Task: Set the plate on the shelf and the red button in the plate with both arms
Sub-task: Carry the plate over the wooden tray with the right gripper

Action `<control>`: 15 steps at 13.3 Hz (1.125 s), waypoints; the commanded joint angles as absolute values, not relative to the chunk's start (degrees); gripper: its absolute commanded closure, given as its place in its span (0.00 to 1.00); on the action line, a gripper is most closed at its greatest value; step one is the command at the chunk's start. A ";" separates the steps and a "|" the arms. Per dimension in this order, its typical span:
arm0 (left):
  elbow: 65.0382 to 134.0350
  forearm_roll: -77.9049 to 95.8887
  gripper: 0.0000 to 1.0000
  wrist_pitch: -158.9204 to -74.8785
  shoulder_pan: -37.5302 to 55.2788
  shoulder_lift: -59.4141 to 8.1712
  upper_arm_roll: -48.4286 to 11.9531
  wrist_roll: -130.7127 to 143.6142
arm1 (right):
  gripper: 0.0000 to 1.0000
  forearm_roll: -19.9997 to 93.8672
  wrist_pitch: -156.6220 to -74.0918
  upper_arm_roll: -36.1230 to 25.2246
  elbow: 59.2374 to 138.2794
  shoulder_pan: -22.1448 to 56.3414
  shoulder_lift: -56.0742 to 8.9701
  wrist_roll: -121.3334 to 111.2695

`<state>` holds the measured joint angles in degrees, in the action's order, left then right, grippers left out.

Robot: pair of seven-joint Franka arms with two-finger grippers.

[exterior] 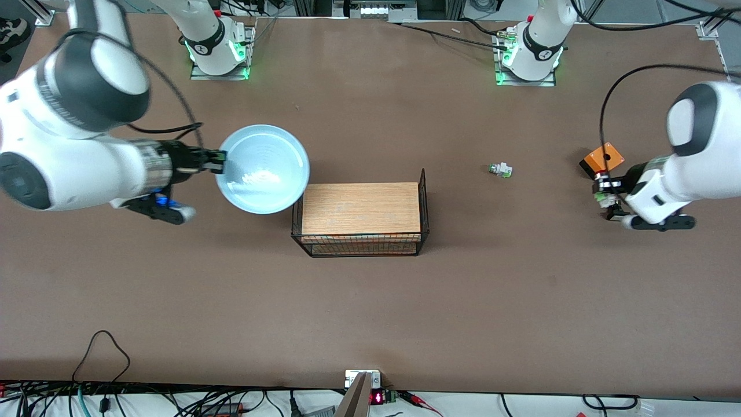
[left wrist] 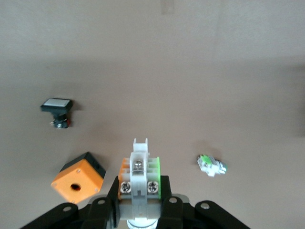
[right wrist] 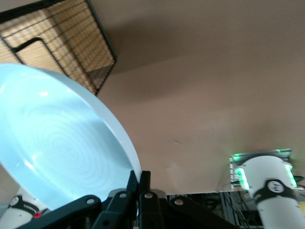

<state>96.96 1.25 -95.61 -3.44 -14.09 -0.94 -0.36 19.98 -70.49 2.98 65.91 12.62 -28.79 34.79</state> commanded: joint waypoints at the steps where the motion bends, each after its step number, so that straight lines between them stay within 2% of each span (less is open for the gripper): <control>1: 91.07 1.76 1.00 -91.32 -3.78 -15.21 -0.97 -0.70 | 1.00 20.92 -74.34 2.55 66.80 17.30 -28.04 40.32; 6: 81.75 1.14 1.00 -82.36 -4.22 -14.94 -0.79 -2.46 | 0.99 20.30 -81.81 2.46 69.34 22.23 -28.56 44.38; 15: 81.47 1.58 1.00 -82.44 -4.22 -15.21 -0.97 -3.60 | 0.99 18.81 -94.12 2.46 73.03 27.86 -31.64 48.60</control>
<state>83.26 1.24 -83.80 -3.97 -14.66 -0.82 -2.04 19.64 -92.15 2.95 72.13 26.86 -31.76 47.52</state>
